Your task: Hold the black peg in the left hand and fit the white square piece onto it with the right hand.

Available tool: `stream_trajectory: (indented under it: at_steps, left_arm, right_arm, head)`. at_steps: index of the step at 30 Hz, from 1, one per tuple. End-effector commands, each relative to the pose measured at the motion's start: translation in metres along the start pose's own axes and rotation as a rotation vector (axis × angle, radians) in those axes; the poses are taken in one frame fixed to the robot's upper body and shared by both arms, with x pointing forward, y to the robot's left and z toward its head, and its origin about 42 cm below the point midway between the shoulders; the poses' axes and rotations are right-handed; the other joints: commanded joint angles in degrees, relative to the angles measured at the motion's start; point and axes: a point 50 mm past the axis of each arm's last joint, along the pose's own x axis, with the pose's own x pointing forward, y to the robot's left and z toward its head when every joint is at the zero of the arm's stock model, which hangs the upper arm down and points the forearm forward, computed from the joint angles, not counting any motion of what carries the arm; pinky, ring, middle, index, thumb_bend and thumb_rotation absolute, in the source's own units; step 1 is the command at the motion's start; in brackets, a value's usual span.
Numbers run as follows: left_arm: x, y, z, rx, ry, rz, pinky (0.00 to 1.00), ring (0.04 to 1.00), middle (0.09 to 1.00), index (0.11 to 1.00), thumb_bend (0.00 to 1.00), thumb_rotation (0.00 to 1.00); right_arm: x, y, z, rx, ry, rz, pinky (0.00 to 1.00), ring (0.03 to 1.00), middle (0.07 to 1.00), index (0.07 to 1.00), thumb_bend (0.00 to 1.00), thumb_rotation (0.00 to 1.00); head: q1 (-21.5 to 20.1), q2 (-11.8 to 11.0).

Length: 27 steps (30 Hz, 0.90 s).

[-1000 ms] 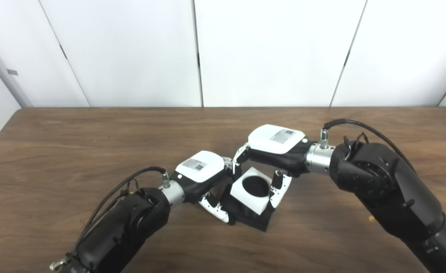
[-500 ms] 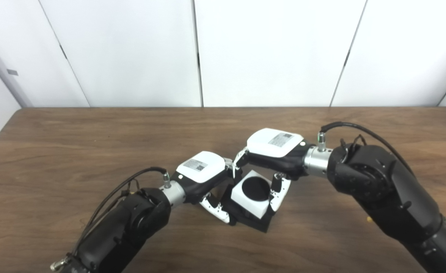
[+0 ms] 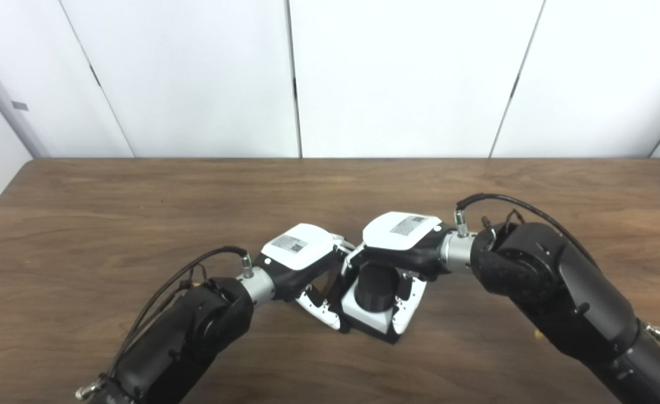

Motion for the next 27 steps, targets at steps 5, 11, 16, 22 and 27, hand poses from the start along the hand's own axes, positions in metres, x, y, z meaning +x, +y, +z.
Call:
stream_trajectory:
  at_steps: [5, 11, 16, 22, 27]
  left_arm:
    - [-0.005, -0.022, -0.002, 0.037, 0.017, -0.114, 0.81, 0.887, 0.846, 0.490, 0.52, 0.07]
    - [-0.006, -0.022, -0.003, 0.038, 0.015, -0.116, 0.81, 0.887, 0.845, 0.490, 0.52, 0.07]
    - [-0.008, -0.021, -0.005, 0.040, 0.014, -0.111, 0.81, 0.883, 0.841, 0.490, 0.52, 0.07]
    - [-0.009, -0.021, -0.006, 0.039, 0.025, -0.122, 0.81, 0.884, 0.847, 0.491, 0.52, 0.07]
    - [-0.009, -0.021, -0.006, 0.042, 0.022, -0.115, 0.80, 0.881, 0.840, 0.491, 0.52, 0.07]
  right_arm:
    - [-0.014, -0.019, -0.014, -0.040, 0.074, -0.028, 0.78, 0.857, 0.873, 0.880, 0.99, 0.28]
    - [-0.027, -0.024, -0.027, -0.033, 0.119, -0.095, 0.73, 0.834, 0.860, 0.870, 0.90, 0.15]
    - [-0.038, -0.030, -0.041, 0.000, 0.171, -0.160, 0.72, 0.816, 0.843, 0.832, 0.86, 0.08]
    - [-0.059, -0.038, -0.060, 0.067, 0.217, -0.258, 0.69, 0.796, 0.831, 0.801, 0.84, 0.04]
    - [-0.076, -0.035, -0.076, 0.121, 0.268, -0.329, 0.68, 0.797, 0.819, 0.784, 0.81, 0.05]
  head:
    - [-0.08, 0.15]
    - [-0.51, 0.20]
    - [-0.79, 0.11]
    - [-1.12, -0.05]
    - [-1.47, -0.09]
